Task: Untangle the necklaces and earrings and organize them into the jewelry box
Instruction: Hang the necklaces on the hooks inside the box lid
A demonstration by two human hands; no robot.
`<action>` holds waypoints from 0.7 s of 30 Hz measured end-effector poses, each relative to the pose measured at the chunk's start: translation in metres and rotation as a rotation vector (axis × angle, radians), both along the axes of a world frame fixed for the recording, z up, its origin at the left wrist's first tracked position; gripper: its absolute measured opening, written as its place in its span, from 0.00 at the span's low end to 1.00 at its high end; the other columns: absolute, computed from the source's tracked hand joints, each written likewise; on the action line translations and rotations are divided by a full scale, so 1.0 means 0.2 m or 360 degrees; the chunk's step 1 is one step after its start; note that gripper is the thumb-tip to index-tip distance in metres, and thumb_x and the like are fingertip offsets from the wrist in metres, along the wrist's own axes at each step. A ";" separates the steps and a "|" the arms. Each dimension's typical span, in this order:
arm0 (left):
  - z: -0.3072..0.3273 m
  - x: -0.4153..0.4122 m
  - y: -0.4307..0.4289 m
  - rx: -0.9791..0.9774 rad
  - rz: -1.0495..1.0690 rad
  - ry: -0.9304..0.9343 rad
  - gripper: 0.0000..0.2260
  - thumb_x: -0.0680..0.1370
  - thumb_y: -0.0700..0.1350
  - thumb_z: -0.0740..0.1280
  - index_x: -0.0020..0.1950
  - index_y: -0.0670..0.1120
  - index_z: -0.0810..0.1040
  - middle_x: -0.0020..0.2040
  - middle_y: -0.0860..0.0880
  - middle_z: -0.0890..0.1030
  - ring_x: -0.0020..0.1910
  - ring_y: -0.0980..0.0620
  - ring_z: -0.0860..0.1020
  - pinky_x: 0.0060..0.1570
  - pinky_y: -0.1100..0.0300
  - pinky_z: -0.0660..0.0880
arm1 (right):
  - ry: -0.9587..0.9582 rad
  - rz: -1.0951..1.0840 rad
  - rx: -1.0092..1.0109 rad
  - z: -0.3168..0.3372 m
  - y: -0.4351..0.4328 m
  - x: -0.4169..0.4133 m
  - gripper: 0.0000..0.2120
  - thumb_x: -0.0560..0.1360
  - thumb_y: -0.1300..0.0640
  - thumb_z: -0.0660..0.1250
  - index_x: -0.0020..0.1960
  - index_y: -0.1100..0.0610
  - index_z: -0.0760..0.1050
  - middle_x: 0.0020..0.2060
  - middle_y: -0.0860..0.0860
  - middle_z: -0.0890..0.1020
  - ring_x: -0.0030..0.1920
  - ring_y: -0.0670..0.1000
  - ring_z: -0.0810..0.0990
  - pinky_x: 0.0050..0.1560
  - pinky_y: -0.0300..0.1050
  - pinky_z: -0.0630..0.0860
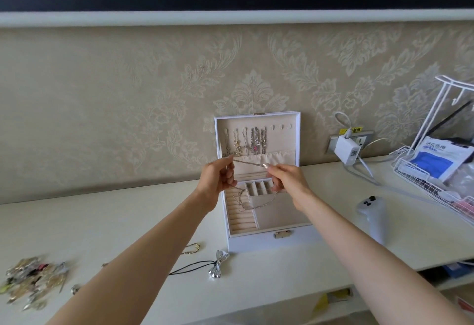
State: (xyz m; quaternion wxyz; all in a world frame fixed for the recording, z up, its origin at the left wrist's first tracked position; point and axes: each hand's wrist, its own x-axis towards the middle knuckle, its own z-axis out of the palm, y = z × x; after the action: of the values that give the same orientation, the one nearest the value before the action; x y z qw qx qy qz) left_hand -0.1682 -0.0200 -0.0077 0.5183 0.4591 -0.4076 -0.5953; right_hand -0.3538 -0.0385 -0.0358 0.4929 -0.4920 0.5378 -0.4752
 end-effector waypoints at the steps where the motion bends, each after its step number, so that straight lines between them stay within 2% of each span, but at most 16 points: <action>1: 0.00 0.00 0.00 0.0030 0.0035 0.0044 0.15 0.78 0.43 0.61 0.31 0.45 0.67 0.23 0.51 0.65 0.22 0.54 0.64 0.28 0.62 0.68 | -0.0083 -0.0022 0.0037 0.00 0.00 -0.01 0.12 0.74 0.55 0.69 0.34 0.58 0.75 0.21 0.48 0.71 0.27 0.49 0.73 0.39 0.44 0.74; 4: -0.03 0.03 -0.01 0.0109 0.0140 0.0034 0.15 0.77 0.42 0.62 0.31 0.46 0.64 0.23 0.51 0.64 0.22 0.54 0.62 0.25 0.64 0.65 | -0.0480 -0.0063 0.0133 0.00 -0.02 -0.03 0.06 0.74 0.56 0.68 0.40 0.58 0.77 0.22 0.47 0.70 0.28 0.50 0.73 0.46 0.48 0.76; 6: -0.06 0.05 -0.01 0.0107 0.0168 -0.0154 0.13 0.76 0.40 0.63 0.32 0.46 0.65 0.24 0.51 0.65 0.23 0.54 0.62 0.24 0.64 0.63 | -0.0739 -0.0119 0.0165 0.01 -0.03 -0.05 0.05 0.75 0.58 0.67 0.42 0.58 0.78 0.21 0.48 0.68 0.25 0.49 0.72 0.47 0.49 0.78; 9: -0.12 0.09 0.00 0.0085 0.0232 -0.0527 0.12 0.75 0.36 0.63 0.32 0.45 0.66 0.28 0.48 0.67 0.26 0.53 0.63 0.26 0.63 0.61 | -0.0884 -0.0193 0.0192 0.01 -0.04 -0.07 0.15 0.75 0.58 0.67 0.30 0.56 0.76 0.22 0.50 0.64 0.26 0.49 0.68 0.40 0.48 0.79; 11: -0.14 0.10 0.01 0.0113 0.0309 -0.0629 0.13 0.74 0.36 0.63 0.31 0.44 0.67 0.28 0.47 0.67 0.27 0.52 0.63 0.26 0.63 0.61 | -0.0830 -0.0161 0.0213 0.00 -0.04 -0.07 0.15 0.76 0.56 0.66 0.31 0.56 0.72 0.21 0.49 0.63 0.27 0.50 0.66 0.32 0.42 0.76; 13: -0.15 0.10 0.00 0.0204 0.0398 -0.0563 0.13 0.75 0.38 0.63 0.31 0.44 0.68 0.28 0.46 0.68 0.26 0.51 0.63 0.26 0.63 0.62 | -0.0795 -0.0118 0.0223 -0.01 -0.03 -0.07 0.13 0.76 0.55 0.65 0.35 0.58 0.72 0.19 0.47 0.62 0.25 0.48 0.64 0.29 0.40 0.72; 15: -0.14 0.10 -0.01 0.0345 0.0498 -0.0360 0.12 0.74 0.39 0.63 0.30 0.44 0.68 0.27 0.46 0.69 0.24 0.51 0.64 0.24 0.64 0.64 | -0.0816 -0.0062 0.0234 -0.02 -0.03 -0.06 0.11 0.76 0.55 0.64 0.38 0.59 0.73 0.19 0.47 0.61 0.23 0.46 0.62 0.27 0.38 0.66; 18: -0.13 0.12 -0.02 0.0535 0.0562 -0.0006 0.11 0.73 0.39 0.63 0.30 0.43 0.68 0.25 0.47 0.72 0.19 0.53 0.68 0.20 0.67 0.69 | -0.0916 0.0051 0.0252 -0.03 -0.03 -0.06 0.11 0.76 0.56 0.65 0.37 0.59 0.73 0.21 0.47 0.64 0.20 0.44 0.59 0.22 0.34 0.57; 21: -0.14 0.13 -0.02 0.0557 0.0588 0.0271 0.11 0.74 0.37 0.63 0.31 0.42 0.69 0.22 0.47 0.74 0.16 0.56 0.69 0.20 0.69 0.70 | -0.0937 0.0046 0.0255 -0.03 -0.03 -0.06 0.12 0.75 0.55 0.65 0.34 0.57 0.70 0.23 0.47 0.66 0.21 0.44 0.60 0.21 0.34 0.56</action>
State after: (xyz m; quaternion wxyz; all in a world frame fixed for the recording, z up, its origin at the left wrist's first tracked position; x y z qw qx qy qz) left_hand -0.1417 -0.0246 -0.0356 0.5634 0.5565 -0.1628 -0.5886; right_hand -0.3666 -0.0451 -0.0424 0.6715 -0.3003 0.4006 -0.5463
